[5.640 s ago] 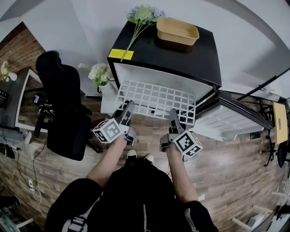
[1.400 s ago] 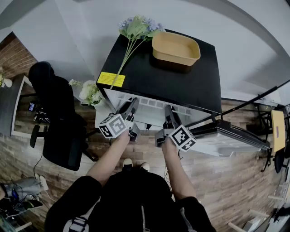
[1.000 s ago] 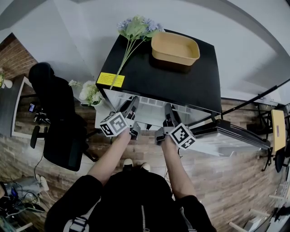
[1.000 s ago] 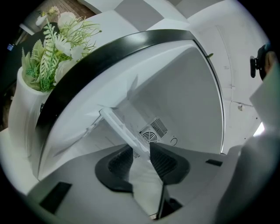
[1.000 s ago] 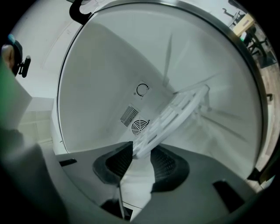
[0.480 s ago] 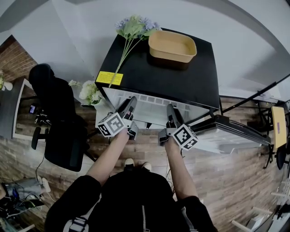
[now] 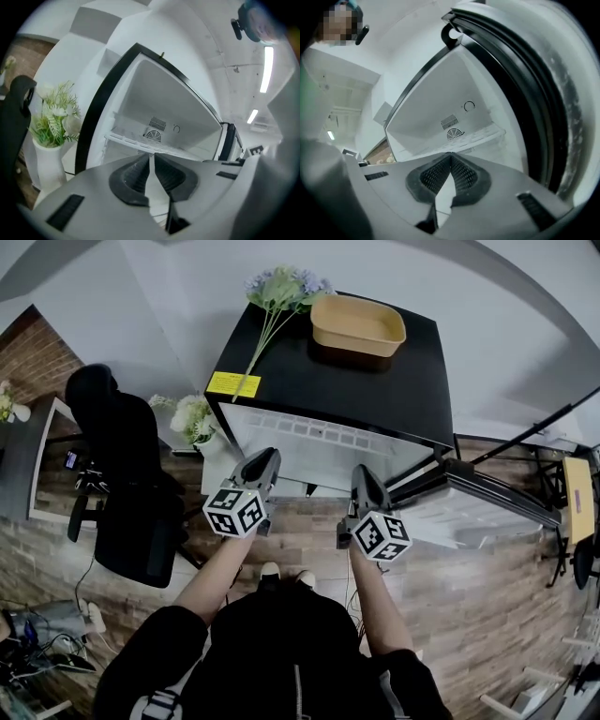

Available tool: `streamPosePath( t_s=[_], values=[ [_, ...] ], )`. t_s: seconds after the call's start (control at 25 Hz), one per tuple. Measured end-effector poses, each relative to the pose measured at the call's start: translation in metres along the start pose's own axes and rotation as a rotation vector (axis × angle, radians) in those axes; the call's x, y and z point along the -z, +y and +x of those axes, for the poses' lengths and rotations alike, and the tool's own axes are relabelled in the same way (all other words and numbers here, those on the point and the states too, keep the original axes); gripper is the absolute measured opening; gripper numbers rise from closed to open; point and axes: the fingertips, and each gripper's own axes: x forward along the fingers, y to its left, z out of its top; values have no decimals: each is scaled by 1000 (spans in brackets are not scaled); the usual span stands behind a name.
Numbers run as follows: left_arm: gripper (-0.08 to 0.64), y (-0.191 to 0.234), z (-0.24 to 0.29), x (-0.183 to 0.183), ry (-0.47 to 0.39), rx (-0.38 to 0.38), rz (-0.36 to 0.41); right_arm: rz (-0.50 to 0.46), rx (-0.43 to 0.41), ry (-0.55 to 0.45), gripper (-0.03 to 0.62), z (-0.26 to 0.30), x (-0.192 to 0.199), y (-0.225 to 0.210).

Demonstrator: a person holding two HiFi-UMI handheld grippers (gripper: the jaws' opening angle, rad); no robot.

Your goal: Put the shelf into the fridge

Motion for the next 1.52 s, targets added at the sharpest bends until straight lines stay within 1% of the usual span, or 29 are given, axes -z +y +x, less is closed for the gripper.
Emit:
streamPosePath(
  t_s=[0.16, 0.24, 0.52, 0.64, 0.84, 1.08, 1.52],
  values=[
    [46, -9, -22, -1, 18, -10, 159, -83, 0, 20, 9, -22, 4, 7],
    [44, -14, -33, -2, 19, -7, 215, -113, 7, 24, 9, -33, 6, 9],
    [43, -28, -67, 5, 40, 13, 314, -210, 29, 24, 9, -67, 11, 14],
    [43, -30, -76, 9, 45, 13, 323, -234, 39, 28, 8, -76, 16, 15],
    [43, -29, -83, 9, 39, 9, 309, -255, 29, 22, 9, -79, 17, 23],
    [43, -30, -86, 7, 35, 9, 297, -245, 24, 19, 9, -80, 18, 29],
    [43, -23, -84, 12, 44, 3, 264, -234, 34, 27, 9, -78, 20, 26]
  ],
)
